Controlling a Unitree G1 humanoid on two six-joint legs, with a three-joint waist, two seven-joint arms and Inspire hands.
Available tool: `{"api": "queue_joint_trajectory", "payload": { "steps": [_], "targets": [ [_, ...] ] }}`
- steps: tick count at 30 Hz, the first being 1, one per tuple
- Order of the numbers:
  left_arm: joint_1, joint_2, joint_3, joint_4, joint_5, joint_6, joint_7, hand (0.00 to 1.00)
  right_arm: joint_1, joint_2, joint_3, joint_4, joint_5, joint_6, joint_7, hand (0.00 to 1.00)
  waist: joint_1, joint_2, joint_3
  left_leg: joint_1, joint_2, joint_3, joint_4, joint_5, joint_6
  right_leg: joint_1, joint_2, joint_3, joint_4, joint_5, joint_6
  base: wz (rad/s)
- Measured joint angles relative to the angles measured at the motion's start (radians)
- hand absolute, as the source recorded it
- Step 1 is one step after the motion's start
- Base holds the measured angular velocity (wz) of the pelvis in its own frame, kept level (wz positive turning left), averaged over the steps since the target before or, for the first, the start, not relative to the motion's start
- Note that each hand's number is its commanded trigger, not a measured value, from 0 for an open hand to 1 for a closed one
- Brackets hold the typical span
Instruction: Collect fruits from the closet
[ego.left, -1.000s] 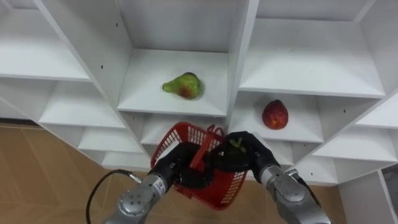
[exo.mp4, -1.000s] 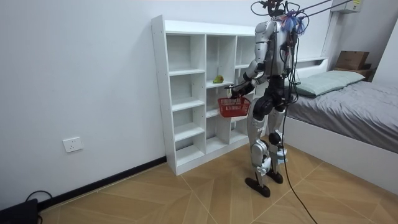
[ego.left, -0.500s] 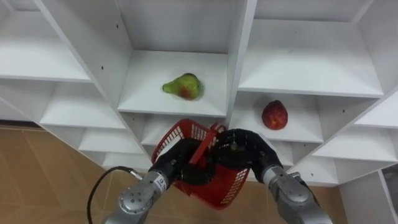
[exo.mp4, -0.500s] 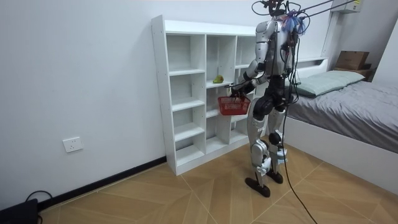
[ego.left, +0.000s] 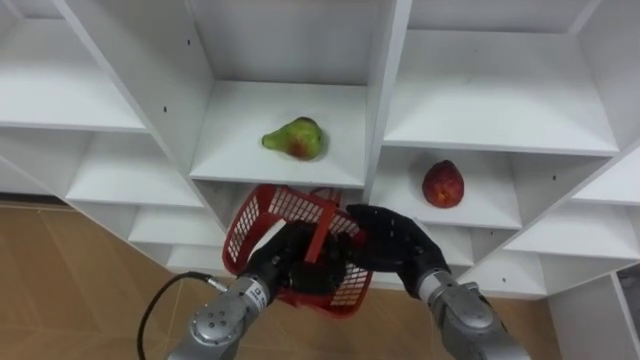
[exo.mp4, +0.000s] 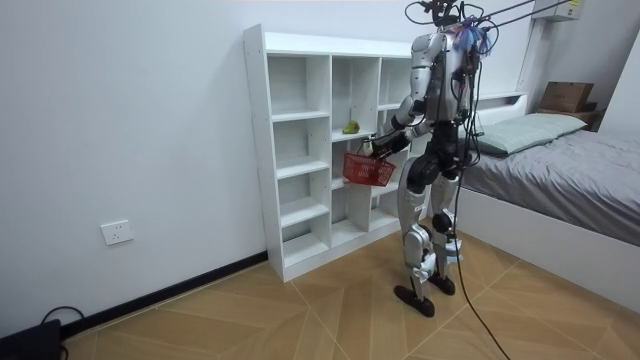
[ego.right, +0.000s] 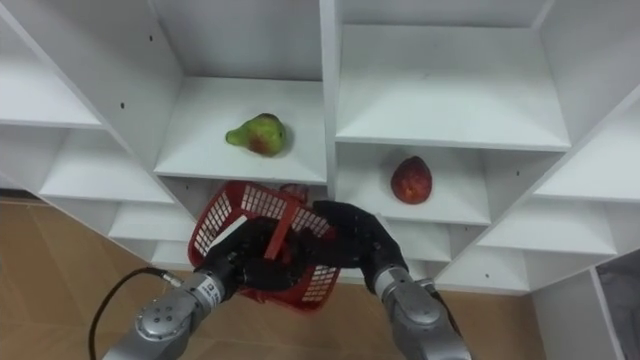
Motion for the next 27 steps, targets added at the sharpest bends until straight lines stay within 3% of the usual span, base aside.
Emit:
{"api": "queue_joint_trajectory", "payload": {
  "steps": [18,27],
  "targets": [
    [0.013,0.014,-0.02,0.0,-0.022,0.0,0.015,1.0,0.001,0.0,0.008,0.012,-0.026,-0.009,0.016,0.0,0.003,0.002,0.0092,0.001,0.0,0.001,-0.002,0.0,0.0,-0.001,0.0,0.002,0.0,0.0,0.0,0.0],
    [0.053,0.042,-0.018,0.009,-0.01,0.0,-0.001,1.0,0.01,-0.012,0.009,-0.008,-0.213,0.001,0.062,0.0,0.003,0.001,0.0082,0.001,0.0,-0.001,-0.002,0.0,0.0,-0.002,0.0,0.0,0.0,0.0,0.0,0.0]
  ]
}}
